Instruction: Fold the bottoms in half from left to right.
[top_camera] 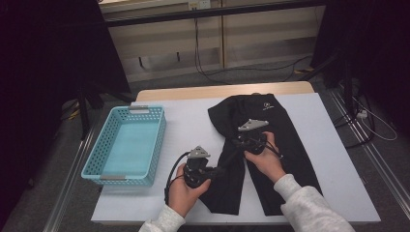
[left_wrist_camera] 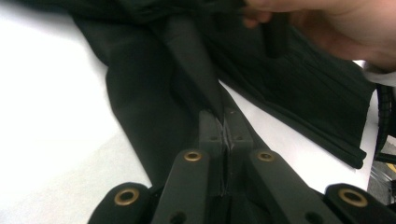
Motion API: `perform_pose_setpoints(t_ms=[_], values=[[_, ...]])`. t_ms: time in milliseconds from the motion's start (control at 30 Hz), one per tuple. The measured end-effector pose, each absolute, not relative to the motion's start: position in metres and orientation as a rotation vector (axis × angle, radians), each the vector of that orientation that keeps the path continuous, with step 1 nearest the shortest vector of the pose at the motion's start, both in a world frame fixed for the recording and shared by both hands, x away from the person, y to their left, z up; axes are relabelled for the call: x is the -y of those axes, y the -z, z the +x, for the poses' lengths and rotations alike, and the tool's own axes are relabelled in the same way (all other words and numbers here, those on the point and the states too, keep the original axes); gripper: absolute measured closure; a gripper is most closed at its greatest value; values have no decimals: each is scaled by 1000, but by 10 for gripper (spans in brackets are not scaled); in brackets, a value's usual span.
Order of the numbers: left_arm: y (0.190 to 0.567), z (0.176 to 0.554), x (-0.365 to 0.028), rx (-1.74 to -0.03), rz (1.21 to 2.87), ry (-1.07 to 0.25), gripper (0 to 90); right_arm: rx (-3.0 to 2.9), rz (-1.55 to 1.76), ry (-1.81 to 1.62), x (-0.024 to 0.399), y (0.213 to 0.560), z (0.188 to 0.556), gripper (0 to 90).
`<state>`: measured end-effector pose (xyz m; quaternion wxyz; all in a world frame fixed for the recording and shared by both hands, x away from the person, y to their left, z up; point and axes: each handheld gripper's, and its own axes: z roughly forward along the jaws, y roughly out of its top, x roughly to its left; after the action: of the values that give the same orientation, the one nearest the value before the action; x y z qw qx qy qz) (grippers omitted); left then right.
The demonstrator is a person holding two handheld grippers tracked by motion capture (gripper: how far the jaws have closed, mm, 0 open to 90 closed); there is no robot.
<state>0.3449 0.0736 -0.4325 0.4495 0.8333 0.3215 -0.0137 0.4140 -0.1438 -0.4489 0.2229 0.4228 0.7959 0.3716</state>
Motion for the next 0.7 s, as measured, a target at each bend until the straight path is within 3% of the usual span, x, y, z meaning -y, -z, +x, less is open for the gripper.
perform_pose_setpoints(t_ms=[300, 567, 700], values=[[434, 344, -75, -794, 2061, 31, 885, -2167, 1094, -1003, 117, 447, 440, 504], [434, 345, -79, -810, 2044, 14, 884, -2169, 1033, -1002, 100, 442, 453, 496], [434, 344, -81, -817, 2040, 11, 883, -2213, 1030, -999, 98, 448, 456, 535]])
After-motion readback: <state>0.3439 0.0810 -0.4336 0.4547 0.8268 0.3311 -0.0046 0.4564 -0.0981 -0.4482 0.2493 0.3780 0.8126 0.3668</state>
